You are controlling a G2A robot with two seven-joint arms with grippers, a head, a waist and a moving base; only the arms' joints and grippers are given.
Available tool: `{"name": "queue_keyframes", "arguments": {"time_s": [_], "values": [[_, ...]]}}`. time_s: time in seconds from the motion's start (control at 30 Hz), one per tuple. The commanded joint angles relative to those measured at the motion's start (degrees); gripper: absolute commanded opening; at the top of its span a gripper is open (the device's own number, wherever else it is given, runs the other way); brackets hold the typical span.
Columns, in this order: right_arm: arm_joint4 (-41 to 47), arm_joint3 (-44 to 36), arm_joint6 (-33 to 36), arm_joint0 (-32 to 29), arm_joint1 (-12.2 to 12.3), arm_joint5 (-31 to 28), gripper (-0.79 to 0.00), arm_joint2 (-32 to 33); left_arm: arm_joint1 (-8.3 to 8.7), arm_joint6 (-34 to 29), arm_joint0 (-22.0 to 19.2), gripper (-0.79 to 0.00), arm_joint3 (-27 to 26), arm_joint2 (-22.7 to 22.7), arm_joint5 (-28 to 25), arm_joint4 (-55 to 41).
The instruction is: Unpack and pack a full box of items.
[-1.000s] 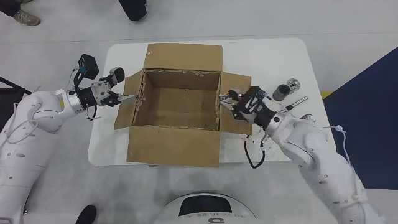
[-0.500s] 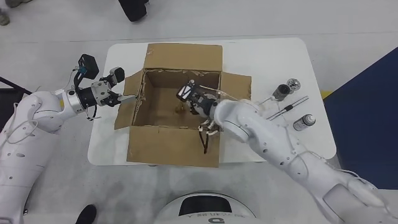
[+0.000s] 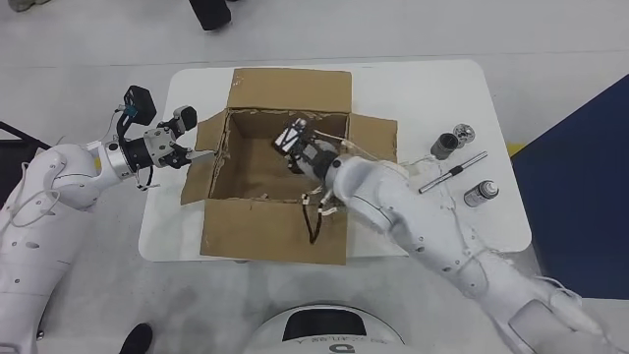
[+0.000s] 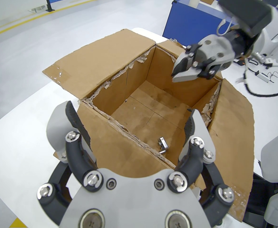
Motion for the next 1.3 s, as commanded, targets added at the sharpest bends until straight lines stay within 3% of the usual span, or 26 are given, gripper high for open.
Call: {"name": "queue_keyframes", "arguments": {"time_s": [0.0,0.1,0.23,0.4,0.53,0.6,0.7,0.8,1.03,1.27], "values": [[-1.0,-5.3,-4.6,-7.4,2.1,-1.5,-0.745,7.8,0.0,0.0,0.0,0.0,0.0,0.0,0.0,0.0],[-1.9,-11.3,-12.3,-19.0,4.6,-2.8,-0.619,20.0,0.0,0.0,0.0,0.0,0.0,0.0,0.0,0.0],[2.3,-14.2,-23.6,-32.9,6.3,-3.5,-0.551,35.9,0.0,0.0,0.0,0.0,0.0,0.0,0.0,0.0],[10.4,-11.6,-34.2,-45.6,6.6,-3.8,-0.477,50.6,0.0,0.0,0.0,0.0,0.0,0.0,0.0,0.0],[16.5,-7.8,-38.7,-52.1,6.1,-3.1,-0.394,57.0,0.0,0.0,0.0,0.0,0.0,0.0,0.0,0.0],[18.8,-5.9,-39.9,-54.4,5.9,-3.2,-0.243,58.9,0.0,0.0,0.0,0.0,0.0,0.0,0.0,0.0],[21.1,-3.4,-40.5,-56.6,5.6,-4.5,-0.16,60.5,0.0,0.0,0.0,0.0,0.0,0.0,0.0,0.0],[21.6,-1.3,-37.1,-56.7,5.6,-6.5,0.0,61.0,0.0,0.0,0.0,0.0,0.0,0.0,0.0,0.0],[24.1,3.3,-29.2,-53.7,5.7,-10.1,-0.046,60.4,0.0,0.0,0.0,0.0,0.0,0.0,0.0,0.0],[25.0,9.1,-22.8,-47.7,5.7,-11.1,-0.148,58.4,0.0,0.0,0.0,0.0,0.0,0.0,0.0,0.0]]}}
